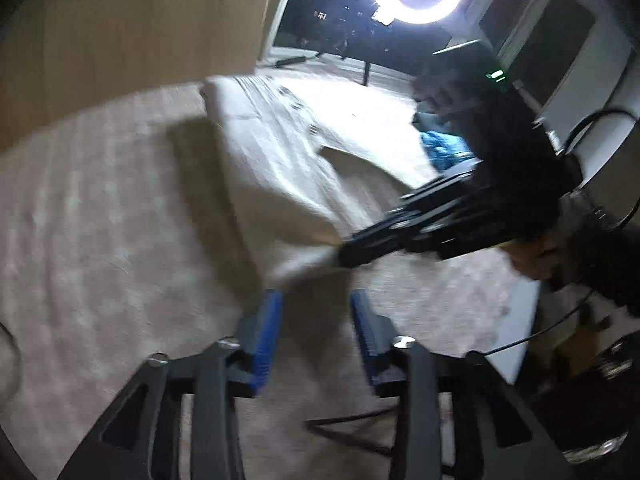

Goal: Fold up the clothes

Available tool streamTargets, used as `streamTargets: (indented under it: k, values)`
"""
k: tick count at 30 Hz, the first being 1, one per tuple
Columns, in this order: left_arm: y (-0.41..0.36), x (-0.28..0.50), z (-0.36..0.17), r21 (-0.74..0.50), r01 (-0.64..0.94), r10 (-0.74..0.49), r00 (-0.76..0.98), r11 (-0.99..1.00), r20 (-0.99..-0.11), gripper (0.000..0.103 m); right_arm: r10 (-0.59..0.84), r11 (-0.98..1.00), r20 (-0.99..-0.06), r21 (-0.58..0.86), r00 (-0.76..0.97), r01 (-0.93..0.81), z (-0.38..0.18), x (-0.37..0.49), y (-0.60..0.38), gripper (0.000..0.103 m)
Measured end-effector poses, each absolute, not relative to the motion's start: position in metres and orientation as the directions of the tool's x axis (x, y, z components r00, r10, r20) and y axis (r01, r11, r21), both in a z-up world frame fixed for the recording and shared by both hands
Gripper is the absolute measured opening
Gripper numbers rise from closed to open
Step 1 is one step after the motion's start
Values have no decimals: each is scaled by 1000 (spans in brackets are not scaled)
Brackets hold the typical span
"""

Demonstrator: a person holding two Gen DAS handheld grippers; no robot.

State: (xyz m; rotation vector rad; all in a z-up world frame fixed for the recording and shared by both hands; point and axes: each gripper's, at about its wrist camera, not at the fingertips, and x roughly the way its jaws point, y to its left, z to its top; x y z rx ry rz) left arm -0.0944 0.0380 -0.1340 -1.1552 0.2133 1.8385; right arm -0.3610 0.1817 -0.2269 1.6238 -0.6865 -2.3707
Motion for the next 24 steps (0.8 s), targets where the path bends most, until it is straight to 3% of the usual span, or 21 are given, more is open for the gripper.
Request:
streamTargets:
  k: [5,6,8,9,14,16,17,19,21,23,24]
  values:
    - [69,-111,-159,-314,-786,595,-84,-532,-799,39,-366,-899,-849,429,-381,-91,-206,-358,192,8]
    - [71,-112,-162,-314,-787,591,-79,-532,-803,36,-348,-912,-858,404,-379,-77,-204,-357,189,15]
    - [71,-113,-159,-319,-784,594,-77,-532,-801,21,-310,-935,-867,352,-390,-39,-200,-350,183,31]
    - [71,-113,-158,-321,-783,596,-77,-532,-799,19,-281,-950,-875,312,-395,-17,-199,-347,178,33]
    - [69,-116,-152,-333,-778,604,-73,-532,-794,13,-179,-984,-908,166,-378,69,-210,-347,160,33]
    - [68,-117,-149,-338,-776,607,-72,-532,-791,13,-125,-992,-916,106,-381,71,-214,-351,158,19]
    - [68,-117,-148,-341,-775,609,-71,-533,-790,13,-119,-993,-916,103,-383,62,-214,-353,160,5]
    - [68,-116,-145,-324,-779,608,-91,-537,-789,32,-147,-989,-901,141,-409,45,-206,-356,161,5]
    - [70,-119,-149,-335,-762,609,-97,-555,-787,42,-163,-986,-886,160,-434,45,-194,-354,163,5]
    - [73,-125,-156,-364,-737,614,-87,-570,-785,33,-151,-988,-877,145,-455,48,-181,-352,163,5]
    - [77,-126,-159,-384,-727,618,-70,-569,-783,15,-140,-990,-873,133,-467,49,-174,-351,163,5]
